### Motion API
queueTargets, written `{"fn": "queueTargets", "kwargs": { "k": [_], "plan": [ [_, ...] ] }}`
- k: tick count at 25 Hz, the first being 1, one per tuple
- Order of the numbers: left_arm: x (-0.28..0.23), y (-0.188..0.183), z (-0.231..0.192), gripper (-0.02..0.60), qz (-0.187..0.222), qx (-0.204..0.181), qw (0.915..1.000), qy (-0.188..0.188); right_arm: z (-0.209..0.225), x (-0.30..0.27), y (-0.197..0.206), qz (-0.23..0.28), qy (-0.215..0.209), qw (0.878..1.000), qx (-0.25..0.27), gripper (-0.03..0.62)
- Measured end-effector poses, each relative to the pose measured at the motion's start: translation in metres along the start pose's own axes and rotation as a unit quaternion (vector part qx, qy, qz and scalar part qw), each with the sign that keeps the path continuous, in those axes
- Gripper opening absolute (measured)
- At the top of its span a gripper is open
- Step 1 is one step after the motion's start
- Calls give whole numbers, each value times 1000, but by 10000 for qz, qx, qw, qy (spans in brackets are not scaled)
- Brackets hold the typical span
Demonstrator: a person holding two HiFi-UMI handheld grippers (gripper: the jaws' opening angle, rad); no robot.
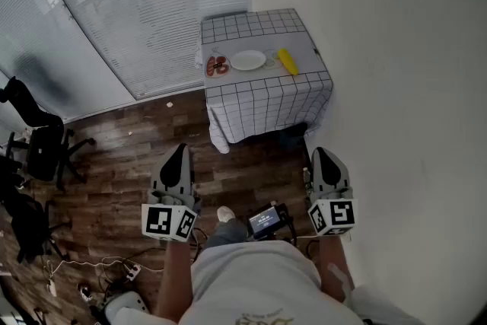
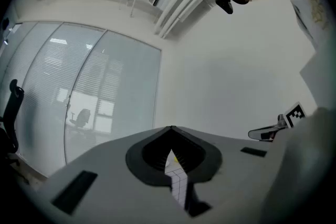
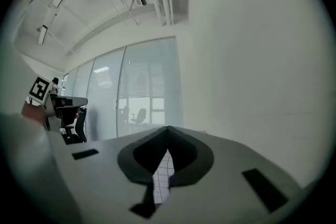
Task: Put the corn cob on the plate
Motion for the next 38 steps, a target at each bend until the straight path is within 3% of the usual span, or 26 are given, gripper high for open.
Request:
{"fn": "queueTargets", "kwargs": {
  "k": [23,30,38],
  "plan": [
    [-28,12,22,8,-20,-134,9998,155,25,5,15,-8,46,9997,-241,6],
    [-88,32,5,8,-92,-142,9998,122,54,-36,19,-16,170,9993,-329,6],
    [-223,49,-5,8,7,-177,9989,445,103,-137,31,-241,357,9988,-251,6]
  ]
}}
Point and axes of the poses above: the fingertips, and each gripper's own axes: x backward along the fingers, z to its right, y out of its underside, the point moved 3 cm from there along x, backward along the fingers, and after that the axes turned 11 degrees about -y, right-handed, at the moved point
